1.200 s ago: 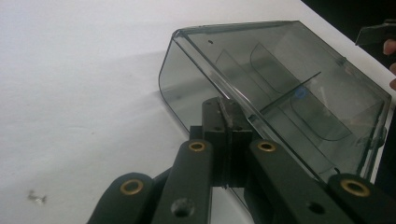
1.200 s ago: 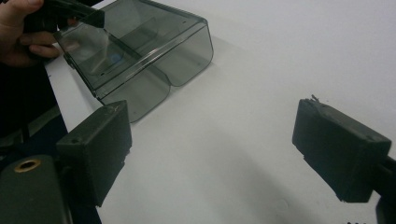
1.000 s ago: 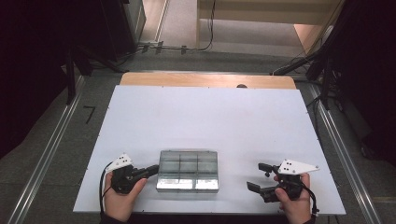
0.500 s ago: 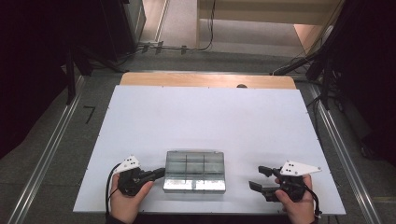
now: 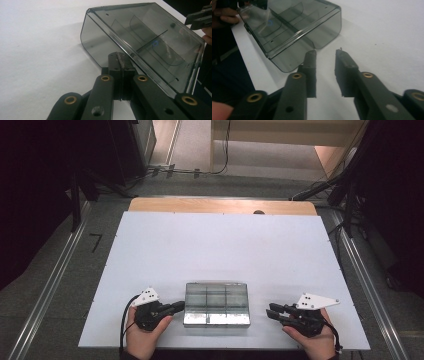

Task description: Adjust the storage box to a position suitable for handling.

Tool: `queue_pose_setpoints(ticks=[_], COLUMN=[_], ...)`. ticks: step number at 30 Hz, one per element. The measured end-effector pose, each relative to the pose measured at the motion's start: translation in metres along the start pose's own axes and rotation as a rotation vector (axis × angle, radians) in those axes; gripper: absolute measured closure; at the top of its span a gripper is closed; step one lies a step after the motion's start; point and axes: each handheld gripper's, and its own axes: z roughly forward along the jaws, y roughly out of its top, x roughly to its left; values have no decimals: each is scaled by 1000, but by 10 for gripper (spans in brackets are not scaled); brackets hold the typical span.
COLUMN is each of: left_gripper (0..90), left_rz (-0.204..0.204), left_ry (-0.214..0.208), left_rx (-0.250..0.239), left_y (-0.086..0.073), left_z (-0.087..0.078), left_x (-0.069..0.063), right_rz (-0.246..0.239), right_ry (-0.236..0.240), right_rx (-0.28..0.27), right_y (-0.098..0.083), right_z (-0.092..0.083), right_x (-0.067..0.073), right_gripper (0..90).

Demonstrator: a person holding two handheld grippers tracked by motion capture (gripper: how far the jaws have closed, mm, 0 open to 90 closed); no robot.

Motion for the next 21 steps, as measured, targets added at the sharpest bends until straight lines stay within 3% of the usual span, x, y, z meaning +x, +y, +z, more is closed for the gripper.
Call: queue_pose_setpoints(ticks=[3, 7, 13, 21], left_gripper=[900, 900, 900, 900], left_rz=[10, 20, 25, 40], left_ry=[-6, -13, -15, -18], left_rx=[4, 5, 6, 9], left_y=[1, 1, 1, 1], left_z=[3, 6, 8, 11], left_x=[-3, -5, -8, -13], right_rz=[-26, -23, -21, -23], right_ry=[2, 19, 42, 37], right_rx=[19, 23, 25, 48], right_y=[1, 0, -1, -2], right_z=[4, 7, 9, 11], right_x=[2, 1, 0, 0], right_gripper=[806, 859, 865, 868])
